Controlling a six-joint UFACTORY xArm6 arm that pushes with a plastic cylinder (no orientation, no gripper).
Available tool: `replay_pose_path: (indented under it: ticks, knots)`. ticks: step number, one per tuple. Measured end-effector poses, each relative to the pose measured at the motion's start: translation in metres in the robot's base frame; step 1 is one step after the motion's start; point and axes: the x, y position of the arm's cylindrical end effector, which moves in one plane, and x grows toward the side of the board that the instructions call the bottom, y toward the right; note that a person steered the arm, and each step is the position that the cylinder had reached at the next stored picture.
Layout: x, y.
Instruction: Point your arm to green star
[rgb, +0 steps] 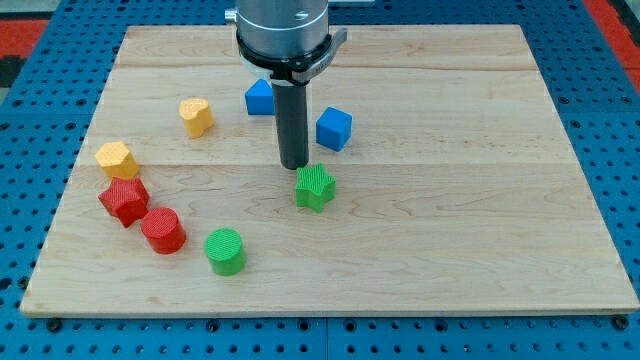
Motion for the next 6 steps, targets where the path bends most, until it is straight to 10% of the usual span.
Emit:
replay_pose_path:
  ticks: [6]
  knots:
    - [0.005, -0.047]
